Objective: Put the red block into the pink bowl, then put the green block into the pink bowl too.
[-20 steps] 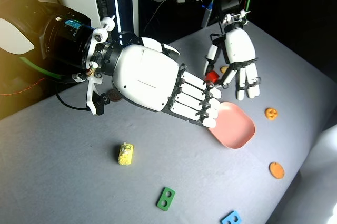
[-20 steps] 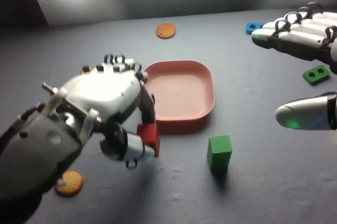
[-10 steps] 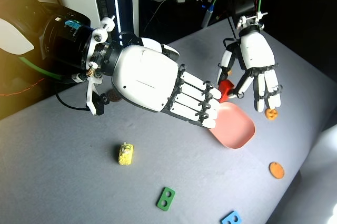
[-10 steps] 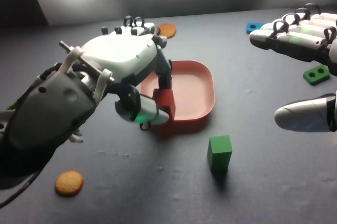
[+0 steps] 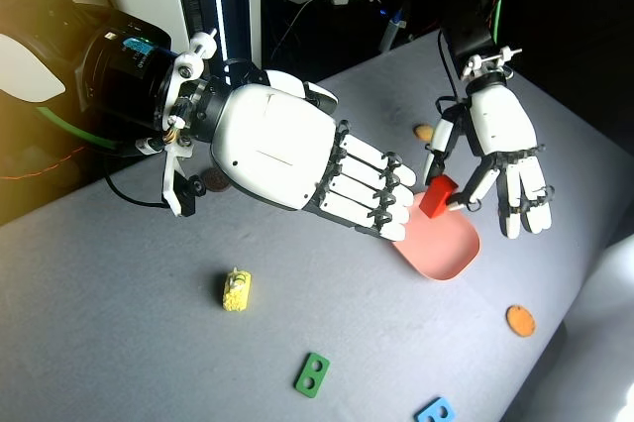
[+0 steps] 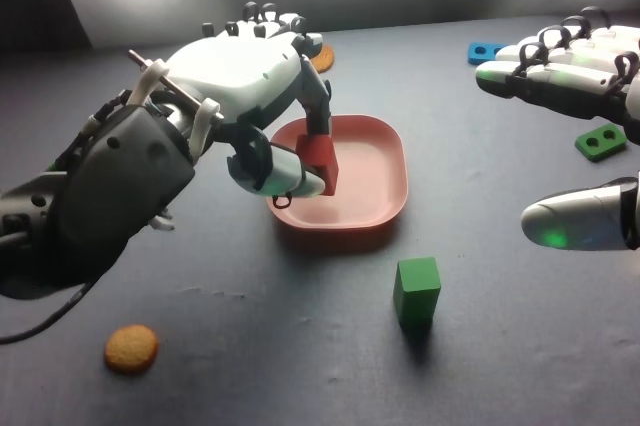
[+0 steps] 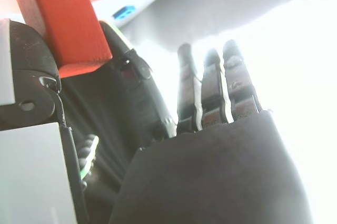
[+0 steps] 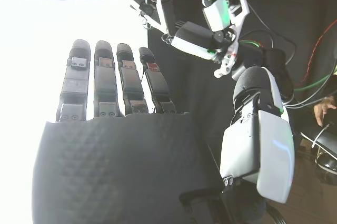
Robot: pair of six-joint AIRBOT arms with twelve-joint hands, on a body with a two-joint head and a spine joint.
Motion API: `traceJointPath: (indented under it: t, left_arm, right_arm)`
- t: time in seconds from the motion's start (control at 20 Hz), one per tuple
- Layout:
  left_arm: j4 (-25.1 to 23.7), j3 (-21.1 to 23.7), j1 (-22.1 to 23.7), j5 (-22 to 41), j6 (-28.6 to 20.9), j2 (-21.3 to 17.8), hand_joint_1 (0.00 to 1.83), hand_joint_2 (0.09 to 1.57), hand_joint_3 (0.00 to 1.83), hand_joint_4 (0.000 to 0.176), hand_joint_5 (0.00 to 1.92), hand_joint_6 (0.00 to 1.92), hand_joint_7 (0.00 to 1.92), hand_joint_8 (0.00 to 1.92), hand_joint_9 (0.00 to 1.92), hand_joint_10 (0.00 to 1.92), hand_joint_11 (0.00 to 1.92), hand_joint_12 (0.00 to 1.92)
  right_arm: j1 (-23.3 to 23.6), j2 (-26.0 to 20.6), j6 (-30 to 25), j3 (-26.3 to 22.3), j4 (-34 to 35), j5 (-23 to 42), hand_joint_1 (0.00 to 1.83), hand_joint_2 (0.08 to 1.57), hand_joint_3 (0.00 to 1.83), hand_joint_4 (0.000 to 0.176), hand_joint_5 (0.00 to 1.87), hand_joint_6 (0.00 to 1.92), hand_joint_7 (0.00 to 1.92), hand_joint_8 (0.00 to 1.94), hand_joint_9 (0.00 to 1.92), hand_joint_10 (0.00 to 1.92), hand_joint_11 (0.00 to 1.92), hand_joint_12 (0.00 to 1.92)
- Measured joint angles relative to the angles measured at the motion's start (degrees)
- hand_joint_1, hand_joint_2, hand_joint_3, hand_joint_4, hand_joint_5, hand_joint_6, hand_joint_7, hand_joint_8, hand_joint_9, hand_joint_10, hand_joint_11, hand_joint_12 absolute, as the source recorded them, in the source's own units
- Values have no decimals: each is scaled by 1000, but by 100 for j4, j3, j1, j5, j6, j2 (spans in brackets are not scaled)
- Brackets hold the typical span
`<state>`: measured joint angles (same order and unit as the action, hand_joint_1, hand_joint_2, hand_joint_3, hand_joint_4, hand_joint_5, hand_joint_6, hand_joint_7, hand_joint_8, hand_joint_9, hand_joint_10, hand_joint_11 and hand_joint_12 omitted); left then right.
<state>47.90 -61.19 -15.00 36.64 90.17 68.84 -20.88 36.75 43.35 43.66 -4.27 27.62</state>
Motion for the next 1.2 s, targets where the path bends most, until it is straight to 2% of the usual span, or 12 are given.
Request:
traceJointPath:
  t: [0.1, 0.15, 0.2, 0.25, 0.35, 0.5, 0.7, 0.85, 0.9, 1.1, 1.15, 1.2]
  left_arm:
    - [-105, -149, 0, -42, -109, 31, 1092, 1065, 0, 59, 1085, 810, 207, 2, 0, 0, 0, 0]
    - [-157, -234, 0, -52, -160, 35, 1110, 1062, 0, 12, 1094, 796, 211, 2, 0, 0, 0, 0]
    - [-190, -280, 0, -63, -179, 35, 1117, 1065, 0, 0, 1089, 803, 202, 1, 0, 0, 0, 0]
    - [-247, -339, -11, -79, -260, 35, 1093, 1072, 1, 41, 1069, 838, 196, 1, 0, 0, 0, 0]
    - [-345, -446, -37, -105, -382, 35, 1081, 1075, 1, 72, 1061, 851, 201, 2, 0, 0, 0, 0]
    - [-402, -627, -42, -103, -474, 94, 1105, 1074, 0, 4, 1068, 839, 219, 6, 0, 0, 0, 0]
    - [-542, -809, -42, -120, -662, 212, 1093, 1073, 2, 38, 1065, 842, 225, 6, 0, 0, 0, 0]
    - [-546, -833, -42, -129, -710, 249, 1098, 1075, 1, 23, 1064, 845, 223, 3, 0, 0, 0, 0]
    - [-546, -841, -42, -125, -710, 249, 1096, 1065, 0, 48, 1085, 809, 227, 1, 0, 0, 0, 0]
    - [-531, -879, -26, -116, -713, 249, 1096, 1068, 0, 43, 1080, 818, 229, 5, 0, 0, 0, 0]
    - [-533, -879, -15, -120, -713, 249, 1065, 1064, 0, 137, 1071, 828, 165, 8, 0, 0, 0, 0]
    - [-533, -879, -15, -122, -713, 249, 1065, 1064, 0, 137, 1071, 828, 165, 8, 0, 0, 0, 0]
  right_arm:
    - [0, 0, 0, 0, 0, -4, 29, 1028, 0, 0, 35, 13, 17, 6, 0, 0, 0, 0]
    - [0, 0, 0, 0, 0, -4, 5, 1033, 1, 0, 37, 11, 13, 4, 0, 0, 0, 0]
    - [0, 2, 0, 0, 0, -4, 0, 1032, 1, 0, 36, 10, 13, 3, 0, 0, 0, 0]
    - [0, 0, 0, 0, 0, -4, 0, 1026, 0, 0, 43, 12, 19, 5, 0, 0, 0, 0]
    - [0, 0, 0, 0, 0, -4, 3, 1028, 0, 0, 44, 11, 22, 6, 0, 0, 0, 0]
    - [0, 0, 17, 0, 0, -4, 6, 1028, 0, 0, 33, 4, 13, 5, 0, 0, 0, 0]
    - [0, 0, 39, 0, 0, -2, 0, 1019, 0, 0, 39, 2, 14, 2, 0, 0, 0, 0]
    - [0, 0, 39, 0, 0, -7, 4, 1026, 0, 0, 44, 9, 27, 10, 0, 0, 0, 0]
    - [0, 0, 39, 0, 0, -7, 0, 1028, 0, 0, 35, 4, 10, 1, 0, 0, 0, 0]
    - [0, 0, 39, 0, 2, -7, 0, 1027, 0, 0, 57, 12, 20, 7, 0, 0, 0, 0]
    - [0, 0, 39, 0, 0, -4, 16, 1023, 0, 0, 48, 7, 20, 6, 0, 0, 0, 0]
    - [0, 0, 39, 0, 0, -4, 16, 1023, 0, 0, 48, 7, 20, 6, 0, 0, 0, 0]
